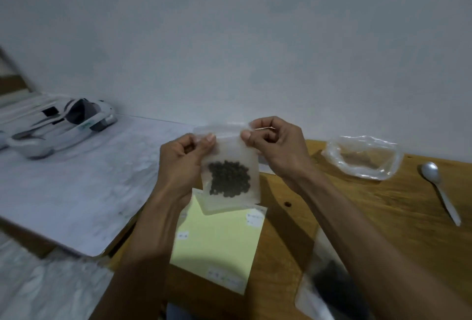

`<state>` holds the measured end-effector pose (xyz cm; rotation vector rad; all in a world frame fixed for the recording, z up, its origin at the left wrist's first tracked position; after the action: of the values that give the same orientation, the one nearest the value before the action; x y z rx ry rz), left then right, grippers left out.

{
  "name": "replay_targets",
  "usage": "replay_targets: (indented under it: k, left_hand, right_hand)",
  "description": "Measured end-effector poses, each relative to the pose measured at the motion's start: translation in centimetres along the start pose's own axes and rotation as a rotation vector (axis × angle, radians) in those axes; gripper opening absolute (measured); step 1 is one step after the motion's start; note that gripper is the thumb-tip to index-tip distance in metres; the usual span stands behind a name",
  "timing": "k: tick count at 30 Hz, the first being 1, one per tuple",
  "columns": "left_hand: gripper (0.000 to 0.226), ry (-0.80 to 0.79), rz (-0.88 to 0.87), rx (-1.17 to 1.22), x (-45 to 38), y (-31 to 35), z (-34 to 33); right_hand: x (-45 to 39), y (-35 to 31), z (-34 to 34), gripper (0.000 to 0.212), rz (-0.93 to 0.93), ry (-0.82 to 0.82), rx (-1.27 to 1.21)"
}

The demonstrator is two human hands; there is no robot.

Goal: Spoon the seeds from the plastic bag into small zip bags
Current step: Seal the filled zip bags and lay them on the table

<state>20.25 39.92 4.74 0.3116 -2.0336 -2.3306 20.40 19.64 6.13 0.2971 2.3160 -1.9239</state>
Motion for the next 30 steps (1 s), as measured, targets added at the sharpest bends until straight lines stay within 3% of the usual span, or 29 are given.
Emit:
replay_targets:
  k: [5,9,12,16,30]
  left_hand:
    - [0.018,0.161,0.007,0.131,-0.3,0.4,4.5]
    - [0.015,0.331,0.018,0.079,-1.1,-0.5,8.1]
    - [0.018,0.41,0.032,-0.007,-1.9,-1.4,10.1]
    - [0.014,0.46,0.059,-0.058,-2.1,-2.2,11.0]
    - [0.014,0.504,0.087,-0.049,-1.5,-3.1,13.7]
  right_hand:
    - [0.3,4.1,-3.5,0.024,-0.137,-0.041,0.095]
    - [1.9,8.0,-7.2,0.027,-0.116,-0.233,0.54]
    - [3.3,11.5,-10.2,0.018,-0.233,-0.361,0.677]
    - [3.7,12.6,-12.3,0.023,-0.175,-0.324,0.863]
    - [3.7,13.6,-13.1,0.023,-0.235,-0.369,0.817]
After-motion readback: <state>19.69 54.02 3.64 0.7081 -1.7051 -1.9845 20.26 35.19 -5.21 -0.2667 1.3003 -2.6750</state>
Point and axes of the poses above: each hand's wrist, its own x-axis away from the middle knuckle, its own z-axis out of the back of the hand, y = z × x, the point moved 7 cm from there along -x, towards the middle knuckle, and after that the axes turned 13 degrees about -x, right-handed, at the moved point
